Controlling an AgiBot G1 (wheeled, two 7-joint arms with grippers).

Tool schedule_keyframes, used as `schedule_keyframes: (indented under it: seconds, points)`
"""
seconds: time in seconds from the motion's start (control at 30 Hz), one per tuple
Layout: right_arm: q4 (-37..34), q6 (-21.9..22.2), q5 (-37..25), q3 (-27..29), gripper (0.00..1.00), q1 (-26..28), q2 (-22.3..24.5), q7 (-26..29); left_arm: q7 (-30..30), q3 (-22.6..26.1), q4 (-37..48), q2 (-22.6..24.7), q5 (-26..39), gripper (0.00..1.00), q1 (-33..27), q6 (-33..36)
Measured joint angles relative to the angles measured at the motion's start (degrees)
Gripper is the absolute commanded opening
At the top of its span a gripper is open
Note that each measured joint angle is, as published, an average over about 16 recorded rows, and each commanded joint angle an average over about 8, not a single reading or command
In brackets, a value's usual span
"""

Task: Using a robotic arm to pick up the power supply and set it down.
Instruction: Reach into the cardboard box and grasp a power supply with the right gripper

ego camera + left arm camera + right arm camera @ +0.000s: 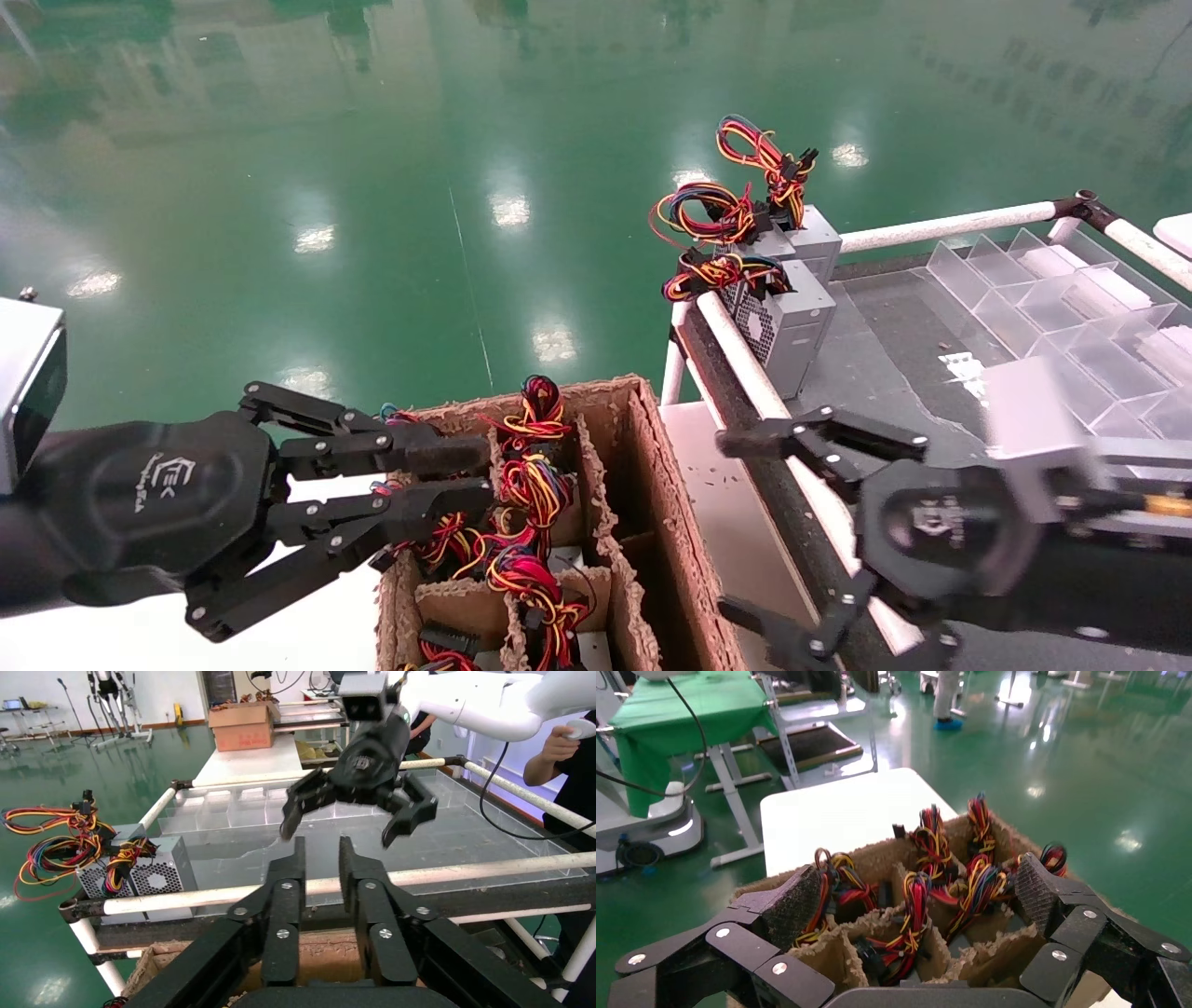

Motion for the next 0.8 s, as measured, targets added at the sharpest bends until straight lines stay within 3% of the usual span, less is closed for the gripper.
schedule_keyframes:
  seconds: [0.43,0.8]
  points:
    - [-3.27,-2.18,-7.4,-5.7,1.0,5.2,-7.33,-0.68,0.01,0.0,0.01,0.0,-0.01,1.0,0.01,-0.01]
    - [-4.46,-2.63,-10.25,-8.27,1.0,5.42,-10.64,-0.87,0.01,0.0,0.03,-0.01,-0.01,1.0,0.01,-0.02]
